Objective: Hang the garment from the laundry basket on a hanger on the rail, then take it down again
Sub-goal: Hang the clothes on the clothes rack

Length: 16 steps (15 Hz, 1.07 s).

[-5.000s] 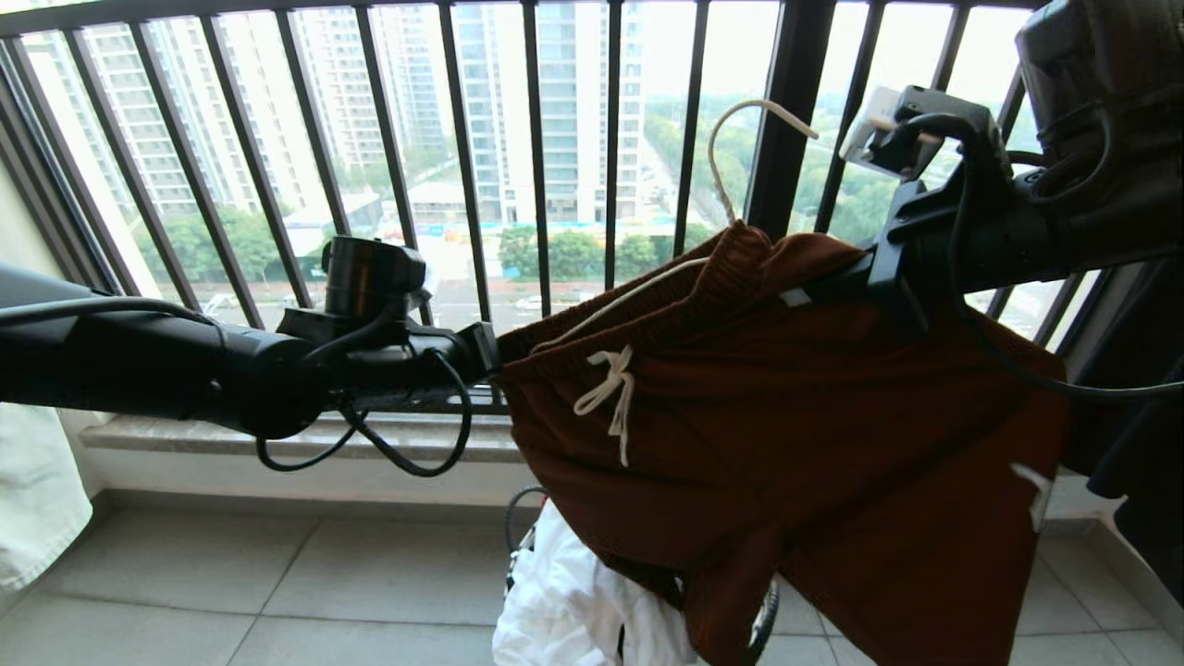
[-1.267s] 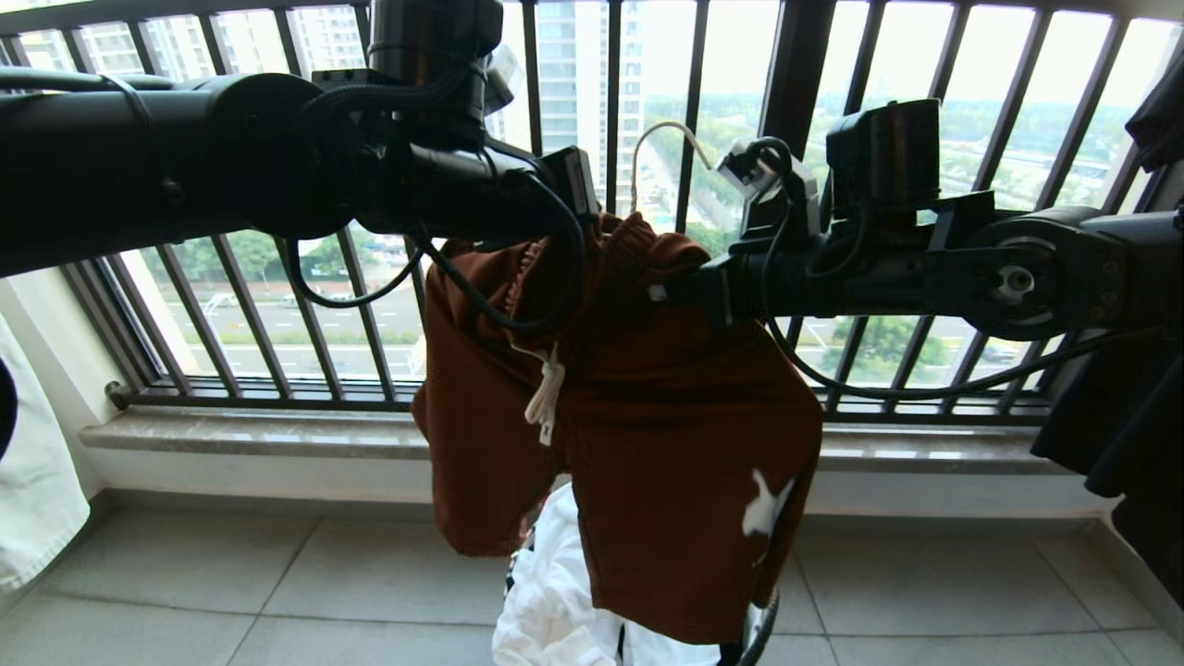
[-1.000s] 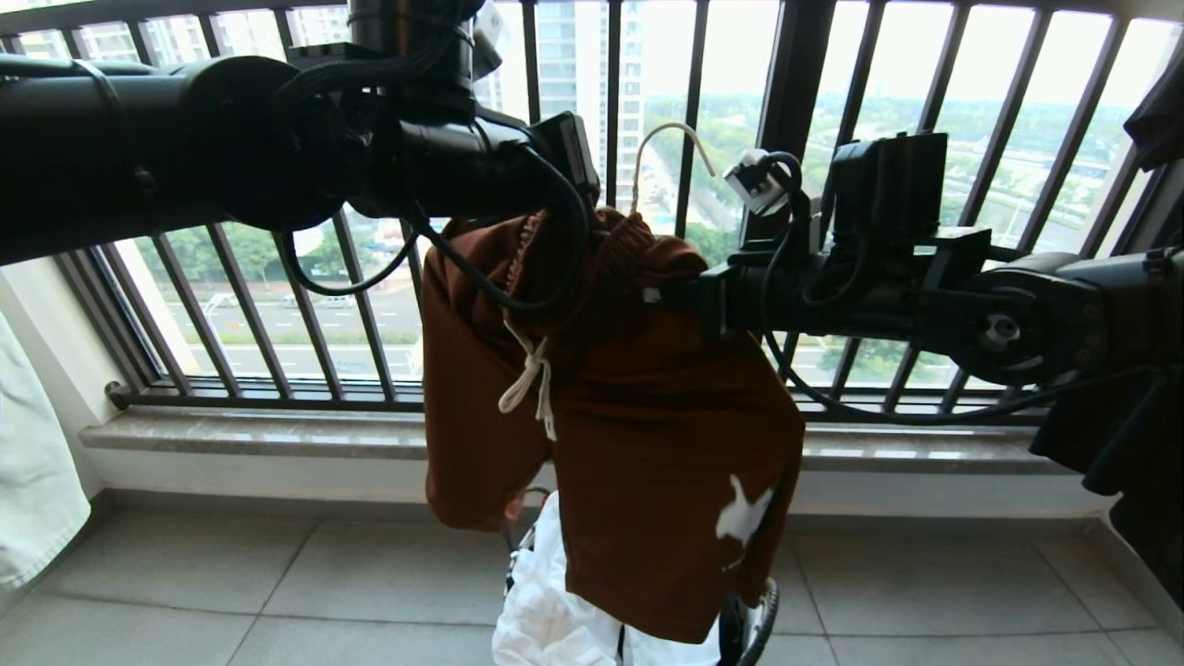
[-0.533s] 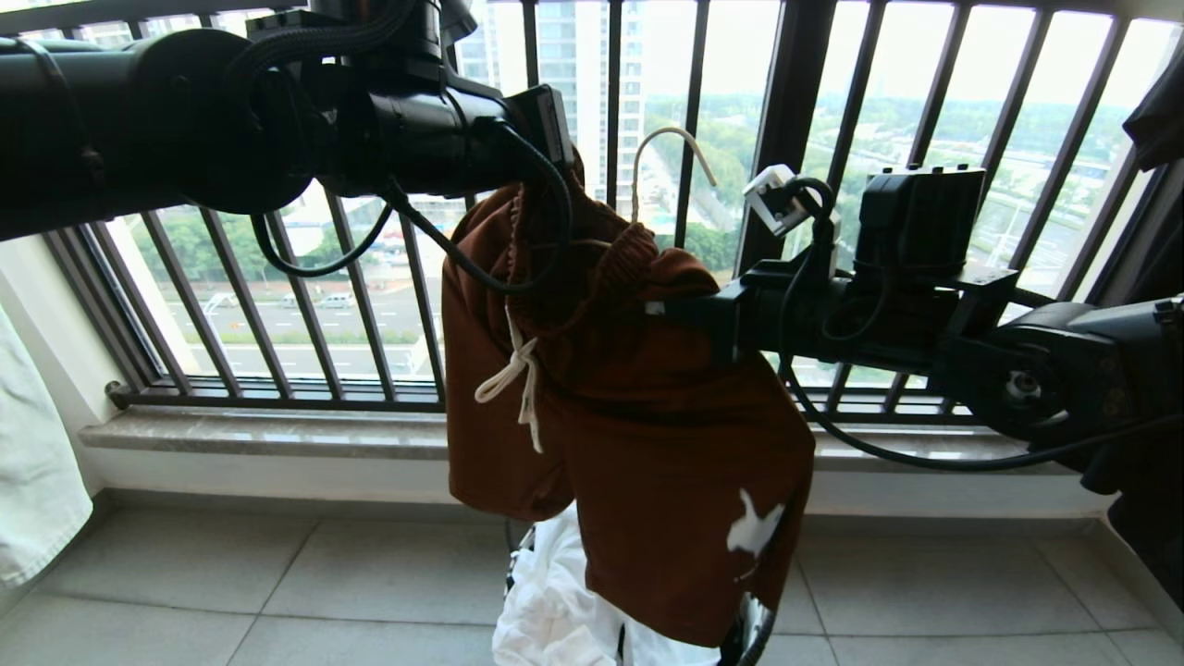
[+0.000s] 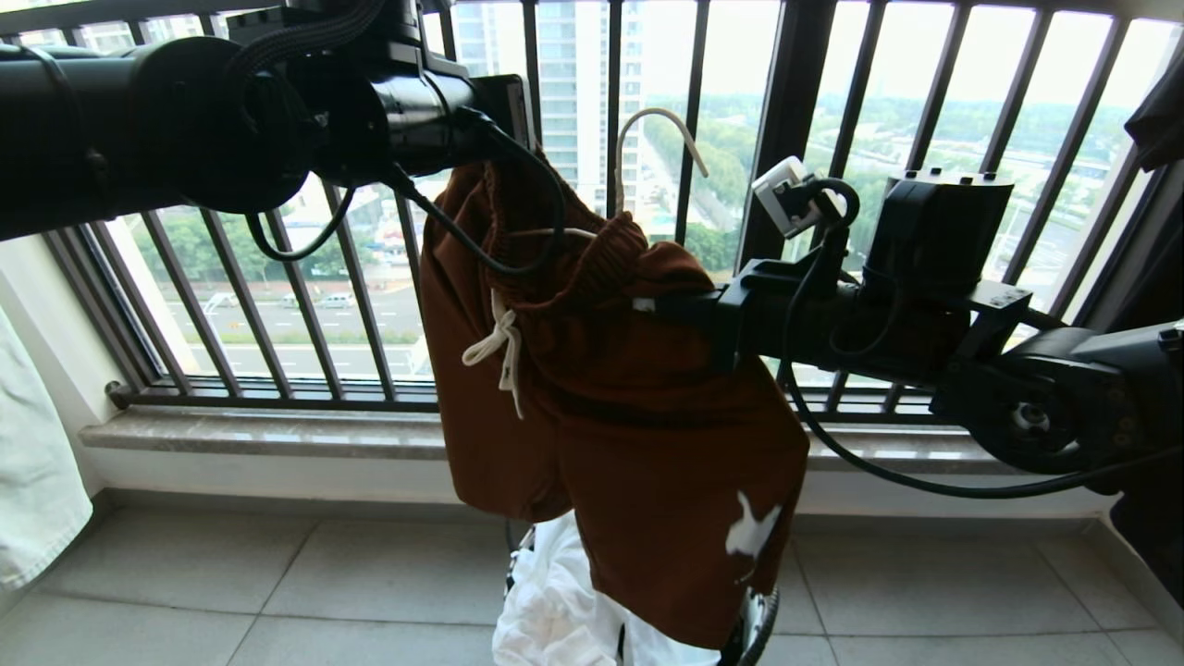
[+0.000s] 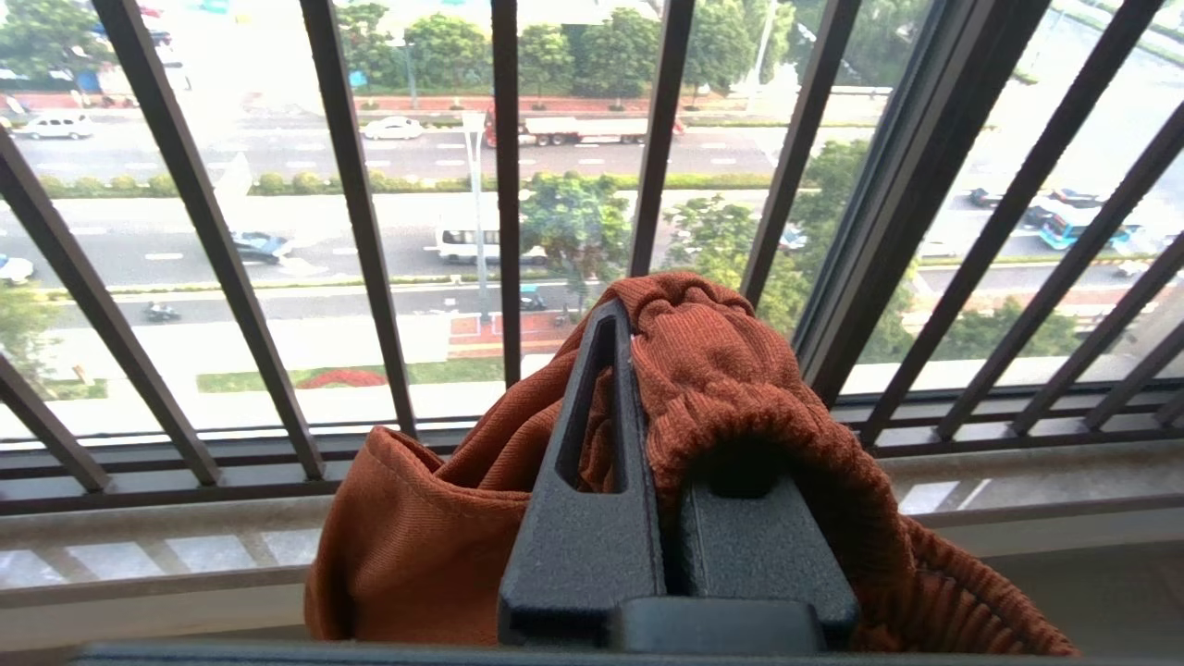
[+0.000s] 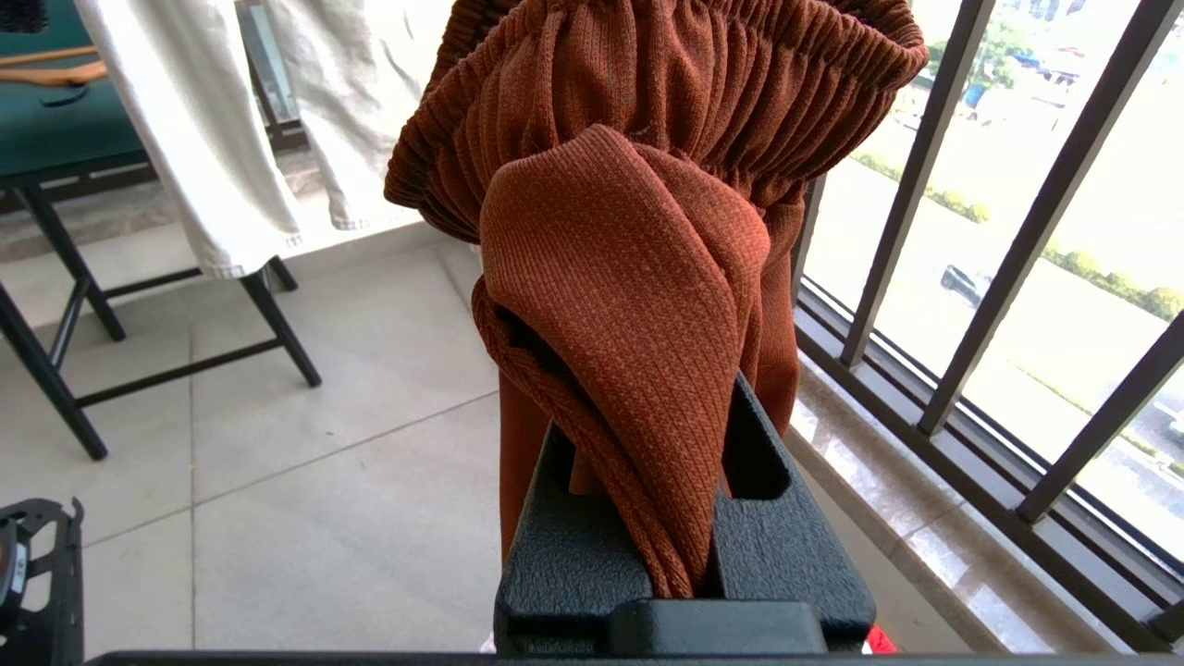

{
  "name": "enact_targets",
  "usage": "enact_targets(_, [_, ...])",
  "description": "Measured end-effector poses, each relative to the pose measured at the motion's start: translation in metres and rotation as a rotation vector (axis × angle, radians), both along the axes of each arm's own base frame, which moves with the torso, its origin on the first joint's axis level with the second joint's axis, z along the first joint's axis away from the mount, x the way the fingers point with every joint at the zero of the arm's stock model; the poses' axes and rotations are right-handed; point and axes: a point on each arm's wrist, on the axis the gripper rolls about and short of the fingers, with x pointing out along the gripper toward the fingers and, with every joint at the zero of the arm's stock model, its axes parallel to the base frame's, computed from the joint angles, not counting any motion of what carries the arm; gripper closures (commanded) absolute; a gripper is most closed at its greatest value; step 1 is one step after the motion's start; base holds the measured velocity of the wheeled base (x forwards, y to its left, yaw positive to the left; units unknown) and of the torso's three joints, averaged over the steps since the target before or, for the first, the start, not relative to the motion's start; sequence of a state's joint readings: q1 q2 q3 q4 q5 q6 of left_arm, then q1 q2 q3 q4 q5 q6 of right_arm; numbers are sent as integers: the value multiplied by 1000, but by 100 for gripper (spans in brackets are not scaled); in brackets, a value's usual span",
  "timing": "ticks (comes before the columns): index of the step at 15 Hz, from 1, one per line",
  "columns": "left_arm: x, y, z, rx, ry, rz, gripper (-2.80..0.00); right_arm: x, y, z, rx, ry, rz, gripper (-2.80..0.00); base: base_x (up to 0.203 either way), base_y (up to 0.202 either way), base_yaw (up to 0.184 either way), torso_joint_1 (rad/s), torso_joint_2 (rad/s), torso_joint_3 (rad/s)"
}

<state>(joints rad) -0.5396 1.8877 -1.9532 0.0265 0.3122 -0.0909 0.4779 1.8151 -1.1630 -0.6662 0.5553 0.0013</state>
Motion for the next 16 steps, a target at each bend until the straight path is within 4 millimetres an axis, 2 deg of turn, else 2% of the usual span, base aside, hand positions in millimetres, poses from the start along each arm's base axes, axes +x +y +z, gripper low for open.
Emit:
enact_targets(3, [0,3,1,58,-15,38,0,-3,6,0,29,26,20,0,0,0,0,0,0,0])
enact_targets(12, [-4,6,6,151,-44,79,0,-8,20,-4,98,-60,59,0,0,0,0,0,0,0])
enact_targets(16, [-13,-8,4,118,-20,25,0,-7,28,-9,95,-46,58,0,0,0,0,0,0,0])
